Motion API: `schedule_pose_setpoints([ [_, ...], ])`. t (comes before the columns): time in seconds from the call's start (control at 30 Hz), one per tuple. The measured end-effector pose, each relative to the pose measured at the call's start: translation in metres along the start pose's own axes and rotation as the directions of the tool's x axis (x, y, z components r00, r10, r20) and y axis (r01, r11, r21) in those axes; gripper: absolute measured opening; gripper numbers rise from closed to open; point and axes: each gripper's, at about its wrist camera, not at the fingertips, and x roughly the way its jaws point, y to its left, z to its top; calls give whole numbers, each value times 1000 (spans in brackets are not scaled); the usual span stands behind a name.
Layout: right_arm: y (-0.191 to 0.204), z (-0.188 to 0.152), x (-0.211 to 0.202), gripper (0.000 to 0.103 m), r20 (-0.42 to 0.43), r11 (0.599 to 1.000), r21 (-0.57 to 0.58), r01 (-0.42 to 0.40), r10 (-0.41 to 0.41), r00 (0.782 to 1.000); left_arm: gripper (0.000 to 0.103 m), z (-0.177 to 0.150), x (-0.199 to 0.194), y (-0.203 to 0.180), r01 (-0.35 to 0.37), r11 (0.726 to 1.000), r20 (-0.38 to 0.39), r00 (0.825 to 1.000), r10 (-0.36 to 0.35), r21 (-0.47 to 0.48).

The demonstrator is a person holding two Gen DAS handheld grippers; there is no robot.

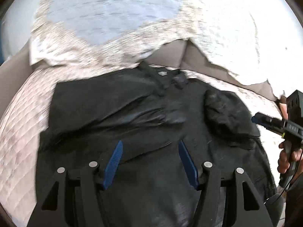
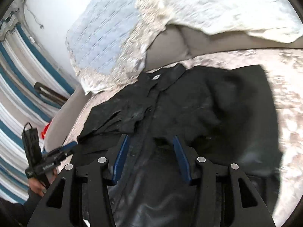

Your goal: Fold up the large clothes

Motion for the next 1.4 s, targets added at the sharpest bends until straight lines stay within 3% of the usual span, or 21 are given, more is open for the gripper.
schedule_pose_setpoints([
  [0.13,-46,5,12,51,-35,974,181,137,-133,991,64,21,10,-44,48,995,23,998,-50,86],
  [0.23,-69,7,51,51,-108,949,309,66,-34,994,64,26,10,-59,96,992,29,995,-99,86],
  [0.4,-50,28,107,51,-165,952,306,26,26,986,64,15,7,-42,65,996,15,998,-66,61],
  [0.5,-15,45,118,53,-109,943,308,-125,165,980,64,10,4,-23,24,999,8,1000,-24,27],
  [0.6,36,56,115,53,-61,925,212,-315,334,940,64,9,2,-3,-6,1000,10,1000,6,-12],
  [0.67,52,55,106,53,-56,921,161,-355,367,928,64,9,4,6,-20,999,5,1000,20,-30],
  [0.8,34,41,71,53,-7,948,128,-291,295,956,65,12,12,8,-16,999,-6,1000,16,-31],
  [0.87,11,32,52,53,22,968,143,-204,203,979,65,16,21,1,-6,1000,-16,1000,5,-15],
  [0.97,-26,18,27,53,59,977,188,-103,94,994,65,26,35,-19,18,1000,-22,1000,-17,23],
  [1.07,-54,9,12,53,87,967,247,-58,37,996,67,42,48,-50,72,995,-14,997,-71,65],
  [1.17,-71,5,4,53,101,958,285,-30,1,995,72,57,76,-90,162,978,-56,986,-155,130],
  [1.4,-85,-15,-8,53,99,959,284,17,-47,994,72,56,143,-164,164,939,-163,980,-119,301],
])
